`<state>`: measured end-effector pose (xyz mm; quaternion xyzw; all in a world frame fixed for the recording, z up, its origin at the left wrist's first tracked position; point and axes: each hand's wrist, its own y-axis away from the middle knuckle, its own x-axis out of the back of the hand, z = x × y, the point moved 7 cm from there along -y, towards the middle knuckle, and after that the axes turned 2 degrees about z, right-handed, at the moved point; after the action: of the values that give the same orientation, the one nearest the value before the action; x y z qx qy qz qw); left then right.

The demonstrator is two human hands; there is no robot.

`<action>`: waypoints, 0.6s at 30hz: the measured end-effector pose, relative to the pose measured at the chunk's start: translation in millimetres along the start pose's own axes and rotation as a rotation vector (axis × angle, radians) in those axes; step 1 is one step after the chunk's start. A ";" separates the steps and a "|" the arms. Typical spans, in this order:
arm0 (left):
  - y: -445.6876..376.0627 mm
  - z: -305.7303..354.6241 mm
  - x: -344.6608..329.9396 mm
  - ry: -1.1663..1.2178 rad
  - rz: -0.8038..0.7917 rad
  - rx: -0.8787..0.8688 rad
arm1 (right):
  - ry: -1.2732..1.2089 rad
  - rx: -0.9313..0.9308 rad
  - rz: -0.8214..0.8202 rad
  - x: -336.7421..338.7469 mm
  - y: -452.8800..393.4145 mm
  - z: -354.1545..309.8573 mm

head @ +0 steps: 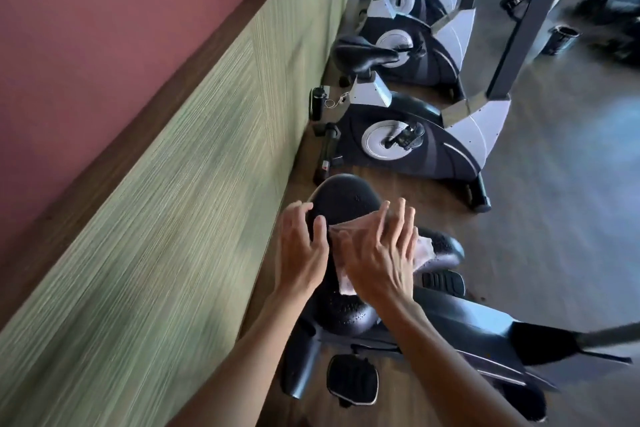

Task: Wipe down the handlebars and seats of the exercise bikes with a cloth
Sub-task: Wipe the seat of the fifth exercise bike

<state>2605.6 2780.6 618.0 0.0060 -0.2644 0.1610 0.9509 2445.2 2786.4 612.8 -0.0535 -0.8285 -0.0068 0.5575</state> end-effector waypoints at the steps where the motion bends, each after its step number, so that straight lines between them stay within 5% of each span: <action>1: -8.1 -1.5 -7.6 0.067 -0.019 0.045 | 0.041 -0.013 0.011 -5.6 -5.8 1.6; 7: -29.0 -9.0 -31.8 0.173 -0.022 0.172 | 0.159 0.041 0.071 -9.0 -53.3 -2.4; 18: -32.9 -28.3 -30.7 0.427 0.099 0.204 | 0.118 0.469 -0.118 -24.9 -120.8 -44.0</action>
<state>2605.2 2742.9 580.6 0.0551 -0.0398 0.2309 0.9706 2483.5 2661.2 612.2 0.1264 -0.7751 0.1500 0.6007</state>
